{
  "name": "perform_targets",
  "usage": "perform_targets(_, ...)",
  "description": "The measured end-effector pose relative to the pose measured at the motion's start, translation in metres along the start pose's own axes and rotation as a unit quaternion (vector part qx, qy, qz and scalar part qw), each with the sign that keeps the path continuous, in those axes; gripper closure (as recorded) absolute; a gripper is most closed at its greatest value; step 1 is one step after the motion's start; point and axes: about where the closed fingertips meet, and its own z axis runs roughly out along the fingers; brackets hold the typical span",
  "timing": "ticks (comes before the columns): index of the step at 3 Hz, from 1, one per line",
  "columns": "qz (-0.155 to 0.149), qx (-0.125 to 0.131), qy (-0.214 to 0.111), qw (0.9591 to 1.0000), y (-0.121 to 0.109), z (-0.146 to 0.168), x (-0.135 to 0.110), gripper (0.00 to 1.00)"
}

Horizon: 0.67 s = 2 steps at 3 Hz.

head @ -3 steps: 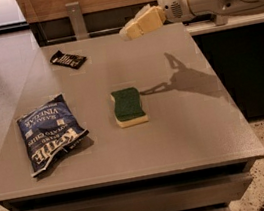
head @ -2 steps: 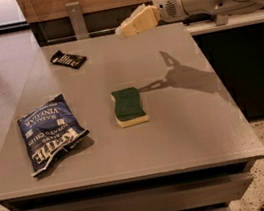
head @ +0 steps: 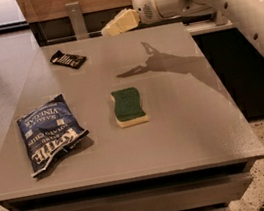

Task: Pick rxbar chocolate

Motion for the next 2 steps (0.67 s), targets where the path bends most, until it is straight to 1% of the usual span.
perform_targets(1, 0.023, -0.002, -0.003, 0.9997, -0.014, 0.05, 0.017, 0.0)
perform_targets(2, 0.033, 0.003, -0.008, 0.9994, -0.018, 0.094, 0.031, 0.0)
